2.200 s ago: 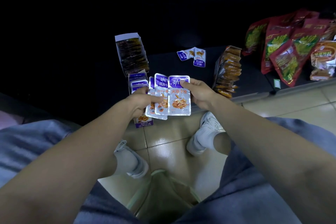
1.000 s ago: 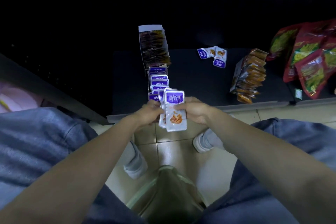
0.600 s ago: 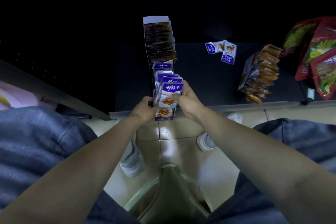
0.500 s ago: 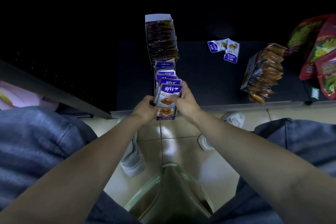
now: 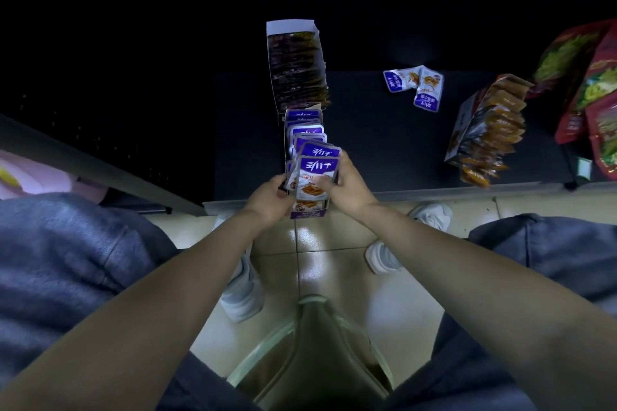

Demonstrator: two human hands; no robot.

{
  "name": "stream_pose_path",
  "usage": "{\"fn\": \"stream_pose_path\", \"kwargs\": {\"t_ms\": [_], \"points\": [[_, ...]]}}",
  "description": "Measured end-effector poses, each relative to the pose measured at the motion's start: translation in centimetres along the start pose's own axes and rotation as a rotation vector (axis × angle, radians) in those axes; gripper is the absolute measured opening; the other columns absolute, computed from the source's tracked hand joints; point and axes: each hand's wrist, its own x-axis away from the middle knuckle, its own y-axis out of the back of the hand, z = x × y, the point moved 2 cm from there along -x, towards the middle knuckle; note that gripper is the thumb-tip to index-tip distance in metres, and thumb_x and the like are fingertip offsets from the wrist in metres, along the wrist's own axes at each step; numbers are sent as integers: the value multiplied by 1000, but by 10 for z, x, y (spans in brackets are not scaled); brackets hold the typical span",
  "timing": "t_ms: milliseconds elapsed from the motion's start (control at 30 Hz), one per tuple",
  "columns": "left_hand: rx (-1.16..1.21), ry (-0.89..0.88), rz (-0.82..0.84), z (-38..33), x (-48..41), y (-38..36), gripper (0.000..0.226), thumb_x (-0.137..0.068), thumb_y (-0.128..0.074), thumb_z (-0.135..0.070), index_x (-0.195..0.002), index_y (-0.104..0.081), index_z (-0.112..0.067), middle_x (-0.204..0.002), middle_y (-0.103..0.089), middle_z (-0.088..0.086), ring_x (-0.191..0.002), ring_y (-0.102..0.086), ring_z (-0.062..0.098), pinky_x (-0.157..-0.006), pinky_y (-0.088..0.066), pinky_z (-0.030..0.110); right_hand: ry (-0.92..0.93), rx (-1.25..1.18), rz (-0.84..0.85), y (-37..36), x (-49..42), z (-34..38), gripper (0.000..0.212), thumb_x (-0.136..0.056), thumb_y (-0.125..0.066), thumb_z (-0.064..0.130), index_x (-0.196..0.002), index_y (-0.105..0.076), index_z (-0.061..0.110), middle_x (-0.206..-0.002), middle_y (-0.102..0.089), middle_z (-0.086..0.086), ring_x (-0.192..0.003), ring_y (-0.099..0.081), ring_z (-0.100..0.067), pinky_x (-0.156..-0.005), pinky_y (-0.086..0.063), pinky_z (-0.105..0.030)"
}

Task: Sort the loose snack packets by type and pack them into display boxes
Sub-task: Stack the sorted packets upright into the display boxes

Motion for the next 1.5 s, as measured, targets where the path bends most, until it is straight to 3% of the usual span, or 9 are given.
{"fn": "stream_pose_path", "kwargs": {"t_ms": [67,233,400,600,833,1000,1133,1300,1500], "points": [[-47,-5,27,-1,1,0,49,-96,-53,-17,-143,-39,-24,-107,-59,1,-92,-58,15,-75,-49,24,15,2,-9,-1,-4,2,47,-84,-67,16,-119,-41,34,-125,-54,-4,-123,-50,-20,-101,-45,-51],[-251,49,100,0,1,-2,72,-93,-56,-38,-152,-15,-34,-145,-33,10,-126,-46,28,-104,-40,36,49,54,1,8,-5,6,41,-84,-67,13,-117,-45,23,-121,-55,-6,-119,-53,-21,-100,-46,-49],[-263,84,121,3,1,-12,86,-93,-57,-31,-154,4,-25,-148,-22,14,-135,-33,29,-105,-33,37,35,244,59,1,1,2,45,-86,-67,14,-126,-46,11,-124,-47,-10,-124,-43,-22,-106,-38,-39],[-192,37,45,8,2,-9,92,-95,-57,-26,-151,15,-34,-146,-24,13,-134,-35,30,-105,-33,38,27,208,-126,-4,7,1,70,-86,-66,8,-145,-27,14,-140,-34,-11,-129,-40,-21,-105,-38,-34],[-232,45,75,9,0,-11,91,-93,-59,-26,-151,10,-38,-145,-34,11,-130,-42,27,-106,-40,43,-66,356,79,-2,9,-4,74,-97,-54,23,-154,-8,27,-145,-34,-11,-130,-43,-24,-101,-46,-41],[-439,-30,-465,-15,17,-2,69,-93,-57,-20,-151,-20,-20,-138,-37,16,-113,-54,30,-84,-47,39,-82,335,274,17,3,9,88,-93,-60,19,-153,2,31,-155,-17,-9,-137,-35,-26,-109,-37,-39],[-457,-362,-745,-48,19,3,28,-88,-54,-10,-116,-57,-13,-118,-50,11,-103,-56,25,-74,-48,36,-57,262,167,57,-11,7,71,-92,-58,13,-152,-21,21,-149,-35,-11,-126,-49,-22,-101,-43,-30],[-467,-539,-591,-113,-19,-45,19,-88,-49,-9,-94,-65,-17,-106,-53,5,-83,-55,18,-67,-44,33,-115,382,33,120,-31,-28,35,-91,-55,9,-127,-57,11,-121,-63,-12,-100,-57,-16,-90,-42,-22],[-780,-449,-164,-146,-96,-106,27,-91,-52,-17,-117,-59,-17,-125,-49,12,-116,-48,30,-92,-42,36,-191,569,12,167,-59,-65,39,-93,-55,13,-131,-53,8,-135,-54,-14,-124,-50,-28,-102,-39,-30]]}}
